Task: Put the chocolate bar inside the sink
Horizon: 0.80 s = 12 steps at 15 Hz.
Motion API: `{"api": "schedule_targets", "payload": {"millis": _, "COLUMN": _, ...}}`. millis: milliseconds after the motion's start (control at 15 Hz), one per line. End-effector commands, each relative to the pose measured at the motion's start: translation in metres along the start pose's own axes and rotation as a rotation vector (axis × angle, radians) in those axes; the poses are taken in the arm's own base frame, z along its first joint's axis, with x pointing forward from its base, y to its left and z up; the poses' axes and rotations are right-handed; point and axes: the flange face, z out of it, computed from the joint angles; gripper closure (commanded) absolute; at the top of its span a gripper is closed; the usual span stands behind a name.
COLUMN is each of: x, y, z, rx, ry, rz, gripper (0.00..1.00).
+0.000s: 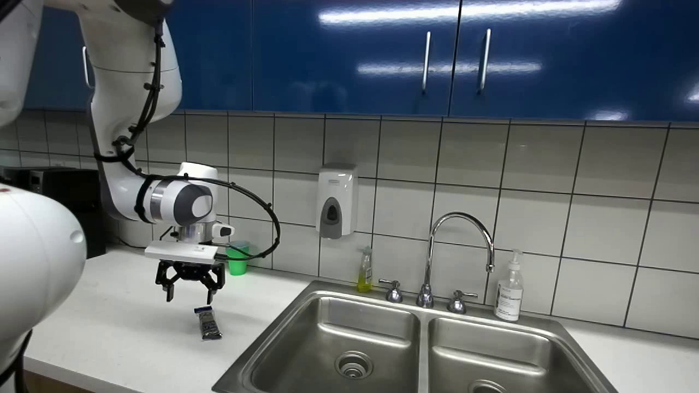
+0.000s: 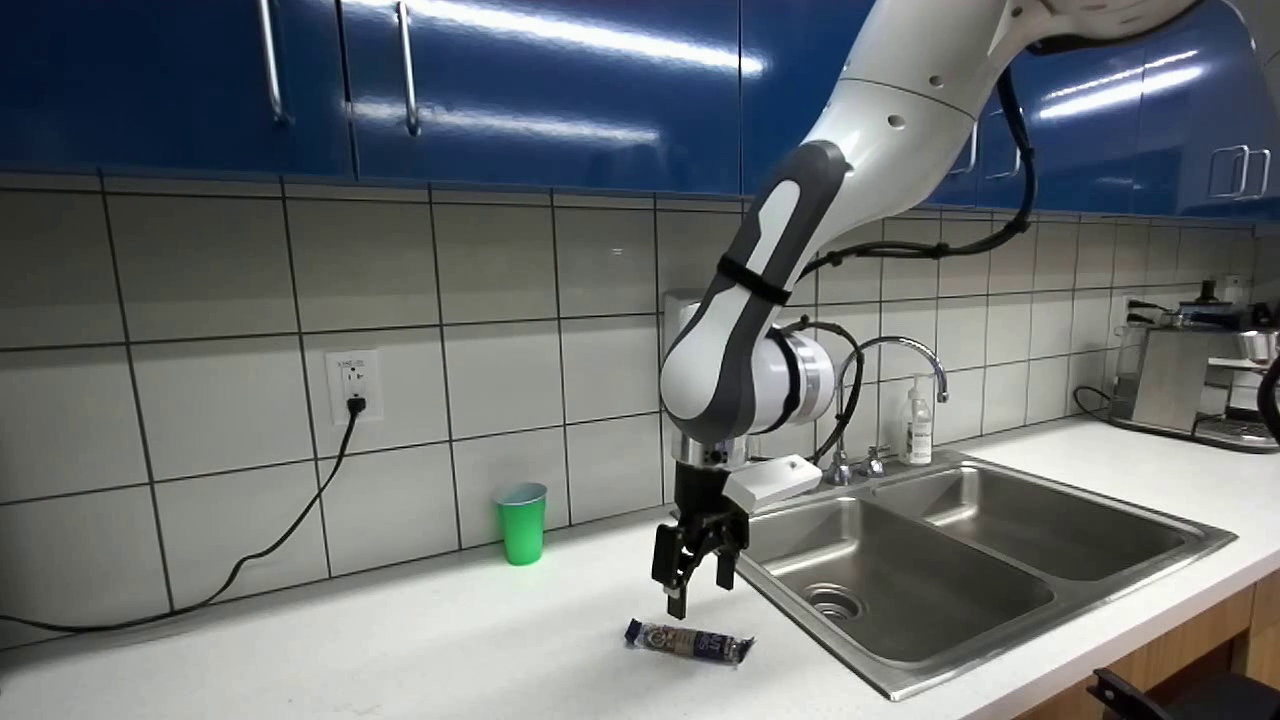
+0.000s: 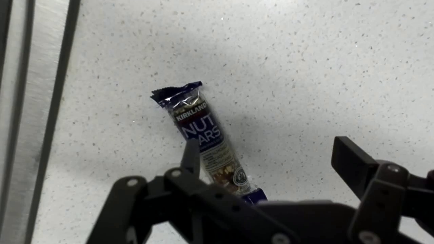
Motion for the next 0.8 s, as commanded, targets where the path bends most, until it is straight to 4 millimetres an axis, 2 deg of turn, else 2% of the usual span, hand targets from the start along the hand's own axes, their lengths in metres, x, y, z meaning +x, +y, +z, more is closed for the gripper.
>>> {"api": "schedule_targets", "payload": {"millis": 0, "x": 0.0133, "y": 0.0102, "z": 0.0115, "rx": -0.004, "ry": 0.005, "rz": 0.005, "gripper": 0.00}}
{"api": "schedule_targets", "payload": {"millis": 67, "x": 0.0148, "y": 0.0133, "z": 0.0125, "rx": -0.005, "ry": 0.005, "rz": 0.011, "gripper": 0.00}}
{"api": "schedule_targets", "payload": {"millis": 133, "x": 0.0068, "y": 0.0078, "z": 0.0103, "rx": -0.001, "ry": -0.007, "rz": 0.003, "gripper": 0.00}}
{"api": "schedule_targets", "payload": {"millis": 733, "x": 0.0119, "y": 0.0120, "z": 0.0145, "rx": 0.001, "ry": -0.006, "rz": 0.009, "gripper": 0.00}}
